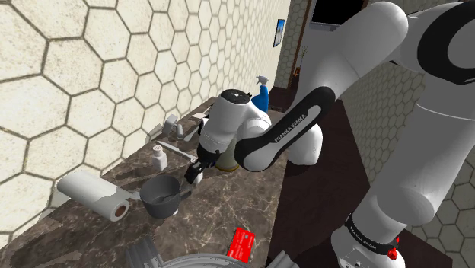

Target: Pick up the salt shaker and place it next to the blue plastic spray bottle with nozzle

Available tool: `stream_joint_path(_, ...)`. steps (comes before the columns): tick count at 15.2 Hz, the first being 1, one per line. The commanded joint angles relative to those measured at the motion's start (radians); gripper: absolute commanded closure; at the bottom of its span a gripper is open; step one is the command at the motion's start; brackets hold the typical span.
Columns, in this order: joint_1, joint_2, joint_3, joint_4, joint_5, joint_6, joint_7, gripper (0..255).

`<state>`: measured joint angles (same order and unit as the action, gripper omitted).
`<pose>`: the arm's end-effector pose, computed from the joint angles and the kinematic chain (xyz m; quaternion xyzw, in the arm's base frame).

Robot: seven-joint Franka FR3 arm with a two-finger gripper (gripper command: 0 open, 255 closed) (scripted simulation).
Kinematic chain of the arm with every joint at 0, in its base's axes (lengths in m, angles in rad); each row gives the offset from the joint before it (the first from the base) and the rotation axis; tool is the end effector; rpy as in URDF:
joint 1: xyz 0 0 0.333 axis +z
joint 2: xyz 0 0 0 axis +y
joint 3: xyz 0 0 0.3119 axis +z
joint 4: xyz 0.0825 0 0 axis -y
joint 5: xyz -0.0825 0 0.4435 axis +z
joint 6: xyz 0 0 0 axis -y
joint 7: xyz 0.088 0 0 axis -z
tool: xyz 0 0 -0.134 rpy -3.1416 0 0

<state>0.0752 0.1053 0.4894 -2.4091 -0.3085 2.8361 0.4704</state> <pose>0.4703 0.3180 0.2311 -0.9687 -0.1774 -0.1684 0.0429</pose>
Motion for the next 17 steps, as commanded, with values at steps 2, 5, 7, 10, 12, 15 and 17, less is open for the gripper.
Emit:
stream_joint_path(2,0.000,0.002,-0.001,0.000,-0.003,0.001,0.002,0)
stream_joint_path(5,0.000,0.002,-0.001,0.000,-0.003,0.001,0.002,0)
stream_joint_path(7,0.000,0.001,-0.001,0.000,-0.003,0.001,0.002,255)
stream_joint_path(10,0.000,0.002,-0.001,0.001,-0.003,0.001,0.002,255)
stream_joint_path(12,0.001,0.002,-0.001,0.001,-0.003,0.001,0.002,255)
stream_joint_path(15,0.000,0.002,-0.001,0.000,-0.003,0.001,0.002,255)
stream_joint_path(17,-0.008,-0.024,0.014,0.002,0.045,-0.022,-0.034,255)
